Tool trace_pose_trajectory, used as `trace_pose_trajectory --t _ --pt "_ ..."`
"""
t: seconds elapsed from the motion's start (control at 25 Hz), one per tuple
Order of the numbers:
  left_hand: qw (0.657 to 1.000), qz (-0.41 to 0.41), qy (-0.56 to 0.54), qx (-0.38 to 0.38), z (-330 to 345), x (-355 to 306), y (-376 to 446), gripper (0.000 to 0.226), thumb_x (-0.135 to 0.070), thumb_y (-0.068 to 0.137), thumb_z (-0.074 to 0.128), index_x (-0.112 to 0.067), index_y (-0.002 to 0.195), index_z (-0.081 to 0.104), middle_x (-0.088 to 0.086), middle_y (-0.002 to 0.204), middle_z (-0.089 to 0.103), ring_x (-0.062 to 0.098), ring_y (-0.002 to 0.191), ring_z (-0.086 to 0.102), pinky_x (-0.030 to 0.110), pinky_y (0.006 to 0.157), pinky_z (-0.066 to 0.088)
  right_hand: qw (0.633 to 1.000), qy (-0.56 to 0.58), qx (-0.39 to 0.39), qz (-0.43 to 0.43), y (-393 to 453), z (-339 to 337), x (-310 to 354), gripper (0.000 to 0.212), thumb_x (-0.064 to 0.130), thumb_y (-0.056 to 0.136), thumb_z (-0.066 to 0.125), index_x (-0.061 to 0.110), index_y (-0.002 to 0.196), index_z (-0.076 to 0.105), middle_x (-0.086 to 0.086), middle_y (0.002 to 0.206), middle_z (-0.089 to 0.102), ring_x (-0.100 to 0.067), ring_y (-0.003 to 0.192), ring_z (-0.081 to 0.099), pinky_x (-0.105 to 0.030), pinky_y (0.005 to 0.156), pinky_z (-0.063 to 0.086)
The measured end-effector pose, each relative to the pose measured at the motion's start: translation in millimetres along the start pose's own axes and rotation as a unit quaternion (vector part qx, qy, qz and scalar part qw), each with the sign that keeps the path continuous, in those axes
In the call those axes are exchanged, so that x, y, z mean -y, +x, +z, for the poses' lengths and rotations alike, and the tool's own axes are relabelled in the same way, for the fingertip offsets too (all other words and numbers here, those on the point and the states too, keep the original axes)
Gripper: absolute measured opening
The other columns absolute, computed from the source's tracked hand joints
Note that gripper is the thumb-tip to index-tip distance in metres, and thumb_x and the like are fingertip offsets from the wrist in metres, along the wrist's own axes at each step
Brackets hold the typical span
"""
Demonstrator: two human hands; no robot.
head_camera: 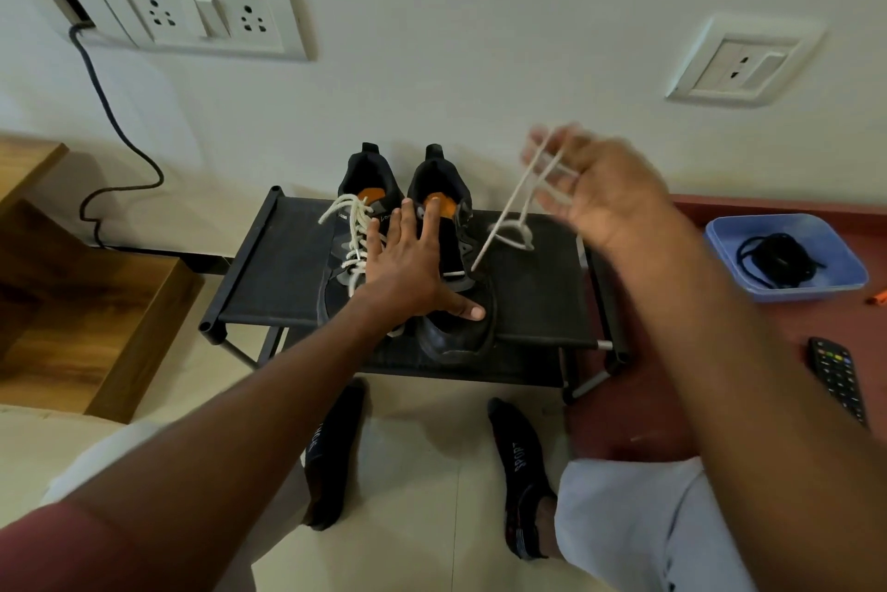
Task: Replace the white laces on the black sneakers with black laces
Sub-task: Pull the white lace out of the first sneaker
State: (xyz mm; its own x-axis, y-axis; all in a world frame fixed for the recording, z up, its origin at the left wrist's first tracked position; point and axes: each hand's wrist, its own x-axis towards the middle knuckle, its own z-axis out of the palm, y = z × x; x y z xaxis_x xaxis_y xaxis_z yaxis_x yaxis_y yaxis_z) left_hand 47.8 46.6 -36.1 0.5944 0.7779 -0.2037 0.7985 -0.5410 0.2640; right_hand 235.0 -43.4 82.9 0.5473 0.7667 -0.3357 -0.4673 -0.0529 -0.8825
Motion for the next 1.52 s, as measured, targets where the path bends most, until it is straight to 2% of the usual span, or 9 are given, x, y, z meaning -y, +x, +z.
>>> trace_pose_trajectory --t 0.12,0.24,0.36,0.64,0.76,1.04,1.2,1.28,1.52 --pt "1.000 0.005 -0.005 0.001 0.3 1.6 0.0 0.164 -0.089 0.047 0.078 -0.026 0.161 -0.023 0.014 0.173 -0.015 0.032 0.159 -0.014 0.060 0.126 -0.011 0.974 0.153 0.092 -0.137 -13.3 -3.7 40.1 0.013 0.025 0.101 0.063 0.020 0.091 0.069 0.001 0.105 0.079 -0.015 0.106 0.074 -0.042 0.102 0.049" --pt "1.000 0.017 0.001 -0.003 -1.6 2.8 0.0 0.164 -0.092 0.046 0.075 -0.028 0.160 -0.024 0.013 0.173 -0.014 0.030 0.160 -0.012 0.058 0.125 -0.013 0.952 -0.241 0.035 -0.183 -10.7 2.2 1.2 0.007 0.017 0.096 0.072 0.016 0.095 0.079 -0.008 0.095 0.079 -0.010 0.073 0.066 -0.028 0.073 0.053" --pt "0.999 0.031 -0.001 -0.006 -8.1 13.5 -0.2 0.164 -0.091 0.049 0.075 -0.026 0.160 -0.027 0.007 0.174 -0.011 0.024 0.161 -0.010 0.056 0.123 -0.016 0.764 -0.623 0.116 -0.121 1.4 4.3 -57.8 0.031 0.033 0.087 0.085 0.015 0.111 0.078 0.000 0.089 0.072 -0.012 0.074 0.066 -0.029 0.070 0.051" --pt "0.998 0.060 0.019 -0.019 -6.4 19.2 -2.7 0.158 -0.091 0.051 0.074 -0.032 0.160 -0.026 0.005 0.174 -0.015 0.023 0.161 -0.006 0.059 0.122 -0.016 0.651 -0.750 0.066 -0.096 13.9 19.9 -95.7 0.037 0.037 0.081 0.089 0.016 0.106 0.074 -0.005 0.095 0.070 -0.028 0.089 0.069 -0.045 0.084 0.060" --pt "0.998 0.062 0.029 0.002 -8.6 17.1 3.6 0.154 -0.088 0.052 0.077 -0.039 0.160 -0.022 0.005 0.173 -0.019 0.028 0.161 -0.005 0.061 0.122 -0.016 0.691 -0.718 0.053 -0.063 16.7 15.8 -90.3 0.029 0.041 0.084 0.085 0.015 0.095 0.075 -0.004 0.089 0.071 -0.027 0.085 0.069 -0.037 0.074 0.056" --pt "0.998 0.059 0.026 0.017 -8.8 20.3 8.3 0.156 -0.086 0.050 0.080 -0.038 0.161 -0.018 0.006 0.173 -0.016 0.030 0.161 -0.004 0.063 0.122 -0.017 0.971 -0.239 -0.015 0.001 6.4 8.2 -15.8 0.009 0.004 0.083 0.064 0.009 0.079 0.071 -0.006 0.081 0.063 -0.018 0.077 0.055 -0.033 0.067 0.045" --pt "0.998 0.058 0.022 0.020 -9.1 21.4 6.8 0.155 -0.087 0.051 0.078 -0.036 0.161 -0.018 0.006 0.173 -0.017 0.030 0.161 -0.005 0.063 0.122 -0.017 0.986 0.090 0.102 -0.093 -8.9 6.4 24.3 0.010 0.023 0.091 0.071 0.015 0.087 0.068 -0.002 0.094 0.074 -0.020 0.097 0.071 -0.038 0.086 0.053" --pt "0.998 0.060 0.024 0.024 -10.5 20.1 5.9 0.155 -0.088 0.051 0.078 -0.037 0.161 -0.018 0.005 0.173 -0.018 0.030 0.161 -0.003 0.064 0.122 -0.016 0.981 -0.044 0.070 -0.174 -7.0 15.0 12.2 0.010 0.020 0.097 0.070 0.014 0.088 0.071 -0.004 0.095 0.076 -0.016 0.087 0.073 -0.034 0.082 0.056" --pt "0.998 0.056 0.038 0.016 -11.5 18.3 3.9 0.154 -0.089 0.052 0.075 -0.036 0.161 -0.020 0.005 0.173 -0.020 0.032 0.160 0.011 0.063 0.123 -0.014 0.684 -0.717 0.112 -0.075 10.0 14.0 -86.7 0.045 0.044 0.078 0.090 0.015 0.106 0.070 -0.004 0.098 0.071 -0.022 0.085 0.068 -0.037 0.077 0.056"
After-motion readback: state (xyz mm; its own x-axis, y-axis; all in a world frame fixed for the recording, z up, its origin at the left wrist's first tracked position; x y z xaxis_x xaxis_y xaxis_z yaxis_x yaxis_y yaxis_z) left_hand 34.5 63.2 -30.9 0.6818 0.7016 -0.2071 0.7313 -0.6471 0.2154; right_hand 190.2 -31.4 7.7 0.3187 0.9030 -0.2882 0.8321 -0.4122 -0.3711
